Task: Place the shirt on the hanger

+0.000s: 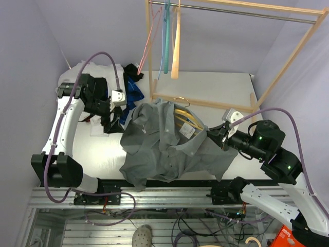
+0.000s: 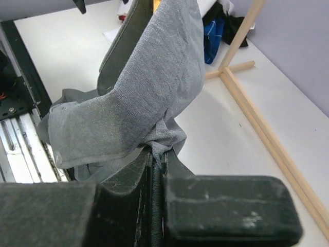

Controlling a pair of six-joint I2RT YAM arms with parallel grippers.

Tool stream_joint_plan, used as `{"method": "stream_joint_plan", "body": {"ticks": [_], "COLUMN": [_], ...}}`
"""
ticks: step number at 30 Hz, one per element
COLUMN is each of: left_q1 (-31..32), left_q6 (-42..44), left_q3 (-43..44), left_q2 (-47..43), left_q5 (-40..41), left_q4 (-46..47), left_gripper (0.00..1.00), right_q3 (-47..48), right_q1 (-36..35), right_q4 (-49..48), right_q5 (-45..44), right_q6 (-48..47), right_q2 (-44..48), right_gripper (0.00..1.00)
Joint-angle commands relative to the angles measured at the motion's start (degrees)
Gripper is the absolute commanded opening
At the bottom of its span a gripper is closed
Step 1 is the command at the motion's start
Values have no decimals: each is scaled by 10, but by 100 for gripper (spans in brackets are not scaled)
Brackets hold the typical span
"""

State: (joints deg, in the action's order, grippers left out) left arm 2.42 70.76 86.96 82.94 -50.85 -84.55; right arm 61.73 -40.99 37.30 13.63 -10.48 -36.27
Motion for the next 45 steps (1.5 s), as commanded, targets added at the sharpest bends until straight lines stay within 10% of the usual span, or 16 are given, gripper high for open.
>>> {"method": "stream_joint_plan", "body": {"ticks": [1,10,27,31,36,45], "left_q1": [-7,-9,82,98,98,102], "left_q6": [-22,111,20,-3,-20,8], "left_q3": [10,47,18,6,-6,-78], "left_q2": [-18,65,109,88,53,25], "left_q5": [-108,-194,-93,-56,-24,-31], "left_q4": [68,-10,-17,-17,-17,-16], "left_gripper": [98,98,99,75,10,7], "right_q3": [-22,30,64,73,77,70], "right_q1": [1,1,0,-1,-7,-29], "right_q4": [-79,21,75,90,100,89], "right_q5": [13,111,105,83,61,12], "right_q6": [31,-32,-66,-73,-75,-73], "right_q2": [35,26,2,4,6,18], "right_gripper": [0,0,0,0,0,0]}}
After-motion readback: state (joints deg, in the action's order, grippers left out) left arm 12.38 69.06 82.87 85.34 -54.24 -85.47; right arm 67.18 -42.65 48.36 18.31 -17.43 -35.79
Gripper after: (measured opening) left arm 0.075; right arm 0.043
